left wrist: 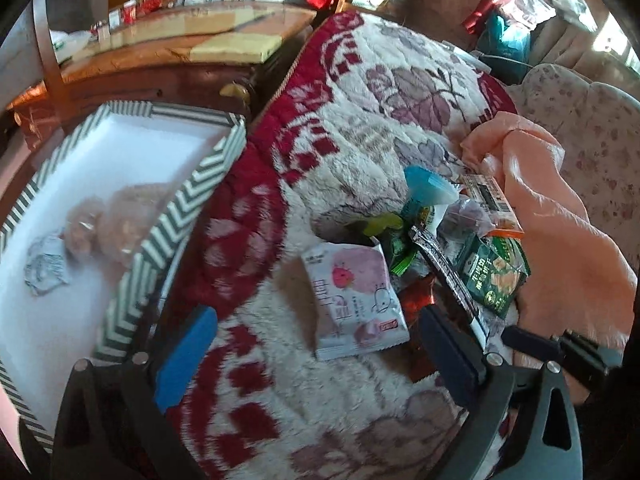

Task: Organize snacks
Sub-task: 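Move both grippers back to the snack pile, then grasp the pink strawberry packet with the left gripper while the right grasps the red foil packet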

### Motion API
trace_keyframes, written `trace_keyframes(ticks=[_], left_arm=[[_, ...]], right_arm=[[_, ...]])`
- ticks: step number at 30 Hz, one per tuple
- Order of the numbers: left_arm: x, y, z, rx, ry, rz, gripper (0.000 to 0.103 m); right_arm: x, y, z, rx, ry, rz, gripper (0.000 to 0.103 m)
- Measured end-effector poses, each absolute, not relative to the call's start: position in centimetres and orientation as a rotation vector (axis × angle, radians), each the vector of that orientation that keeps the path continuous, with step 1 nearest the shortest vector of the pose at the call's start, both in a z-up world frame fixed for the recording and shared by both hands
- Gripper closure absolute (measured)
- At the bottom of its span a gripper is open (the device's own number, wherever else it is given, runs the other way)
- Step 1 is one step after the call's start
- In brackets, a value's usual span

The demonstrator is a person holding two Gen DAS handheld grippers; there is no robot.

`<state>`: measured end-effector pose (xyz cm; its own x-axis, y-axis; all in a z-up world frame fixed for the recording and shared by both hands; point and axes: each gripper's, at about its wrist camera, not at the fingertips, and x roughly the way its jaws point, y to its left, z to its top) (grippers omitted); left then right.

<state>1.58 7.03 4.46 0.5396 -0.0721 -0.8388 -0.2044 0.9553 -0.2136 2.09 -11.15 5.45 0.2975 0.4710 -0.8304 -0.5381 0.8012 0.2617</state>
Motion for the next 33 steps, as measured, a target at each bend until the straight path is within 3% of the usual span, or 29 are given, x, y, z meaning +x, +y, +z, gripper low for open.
trace_keyframes(ticks=[18, 19, 23, 25, 28, 33], left_arm=[[5.0, 7.0, 1.6, -0.405, 1.081, 0.095, 0.002], [5.1, 7.0, 1.4, -0.402, 1.085, 0.101, 0.005], [5.3, 7.3, 0.6, -0.396, 1.103, 0.103, 0.039], [5.0, 7.6, 0.6, -0.388, 1.099, 0.111, 0.047], [4.5, 8.4, 0.9, -0.401, 1.099, 0.106, 0.052], [3.2, 9.4, 1.0, -0.391, 1.106, 0.119, 0.053]], right_arm=[[1.7, -10.1, 4.0, -0.129, 1.095, 0.696, 0.05], [1.7, -10.0, 4.0, -0.134, 1.094, 0.696, 0.05], [1.5, -9.2, 4.0, -0.164, 1.082, 0.705, 0.05], [1.5, -8.8, 4.0, -0.18, 1.08, 0.706, 0.05], [1.6, -7.6, 3.9, -0.216, 1.072, 0.712, 0.05], [2.7, -5.8, 3.2, -0.278, 1.069, 0.697, 0.05]])
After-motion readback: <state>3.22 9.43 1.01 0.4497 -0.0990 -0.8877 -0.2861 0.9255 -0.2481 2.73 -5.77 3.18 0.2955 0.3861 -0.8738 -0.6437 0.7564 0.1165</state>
